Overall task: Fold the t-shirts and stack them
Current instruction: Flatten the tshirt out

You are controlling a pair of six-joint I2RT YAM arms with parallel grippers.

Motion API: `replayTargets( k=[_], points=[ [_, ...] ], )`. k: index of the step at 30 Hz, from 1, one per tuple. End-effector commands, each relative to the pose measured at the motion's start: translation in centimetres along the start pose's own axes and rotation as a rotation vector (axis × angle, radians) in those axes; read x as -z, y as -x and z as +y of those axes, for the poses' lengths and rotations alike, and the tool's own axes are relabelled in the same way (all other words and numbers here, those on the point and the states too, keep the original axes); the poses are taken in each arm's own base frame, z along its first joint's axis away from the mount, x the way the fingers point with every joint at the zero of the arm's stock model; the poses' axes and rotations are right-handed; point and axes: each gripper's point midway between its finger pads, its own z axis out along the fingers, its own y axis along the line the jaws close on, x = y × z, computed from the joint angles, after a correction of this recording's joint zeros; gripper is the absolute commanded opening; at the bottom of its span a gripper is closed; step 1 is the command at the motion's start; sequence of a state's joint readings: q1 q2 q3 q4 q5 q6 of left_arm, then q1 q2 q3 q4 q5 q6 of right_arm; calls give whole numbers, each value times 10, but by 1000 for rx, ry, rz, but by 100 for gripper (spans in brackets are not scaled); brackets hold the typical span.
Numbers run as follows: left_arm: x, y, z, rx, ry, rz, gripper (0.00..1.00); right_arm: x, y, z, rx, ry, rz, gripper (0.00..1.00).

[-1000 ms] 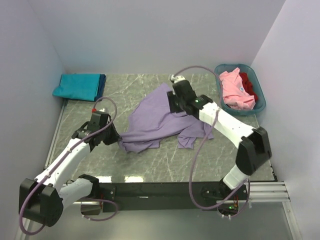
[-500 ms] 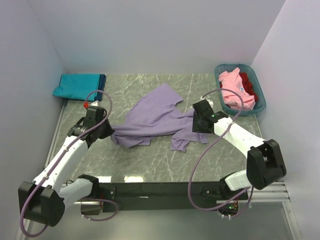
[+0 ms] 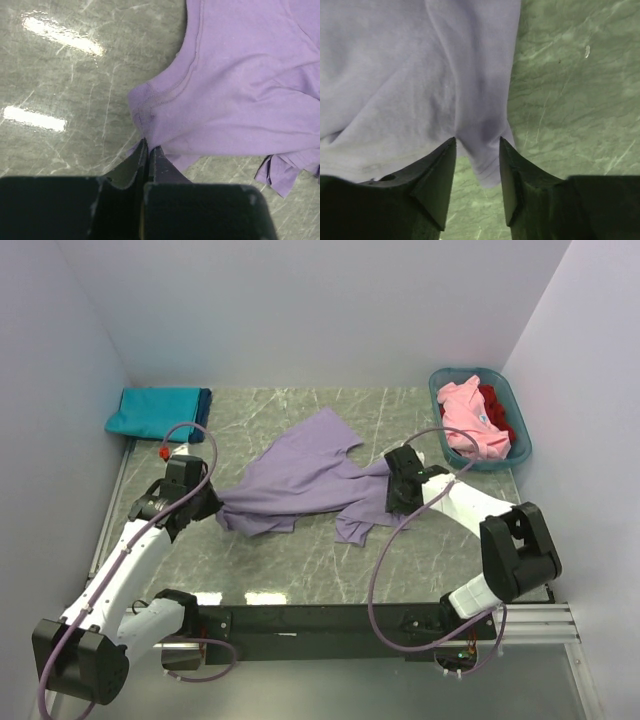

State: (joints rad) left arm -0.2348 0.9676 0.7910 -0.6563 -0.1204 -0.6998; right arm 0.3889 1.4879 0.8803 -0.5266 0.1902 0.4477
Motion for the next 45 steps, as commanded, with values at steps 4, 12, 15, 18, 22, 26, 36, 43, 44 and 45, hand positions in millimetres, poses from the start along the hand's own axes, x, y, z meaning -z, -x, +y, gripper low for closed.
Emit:
replayTargets(
  k=[4,12,15,18,22,26,36,43,44,45],
  points=[
    [2,19,13,39,58,-84,1,-11,6,-10,-7,-69,-4,35],
    [16,52,40,118,143,-151,1,5,84,-14,-19,-207,-141,0],
    [29,70,50,148,185,-212,1,14,127,-27,-76,-262,-205,0],
    [33,77,54,152,190,-237,1,14,174,-42,-164,-280,-249,0],
    [22,74,44,131,143,-204,1,15,243,-46,-220,-291,-326,7],
    [7,78,32,141,92,-179,1,24,287,-45,-260,-291,-368,19],
    [-27,106,18,158,86,-198,1,71,181,68,70,87,-335,50],
    [-45,116,38,161,156,-201,1,61,14,143,425,251,-35,49],
    [-47,115,40,164,155,-200,1,55,-5,144,462,253,2,49],
    [-48,113,42,168,156,-195,1,52,-18,150,494,264,23,49]
  ],
)
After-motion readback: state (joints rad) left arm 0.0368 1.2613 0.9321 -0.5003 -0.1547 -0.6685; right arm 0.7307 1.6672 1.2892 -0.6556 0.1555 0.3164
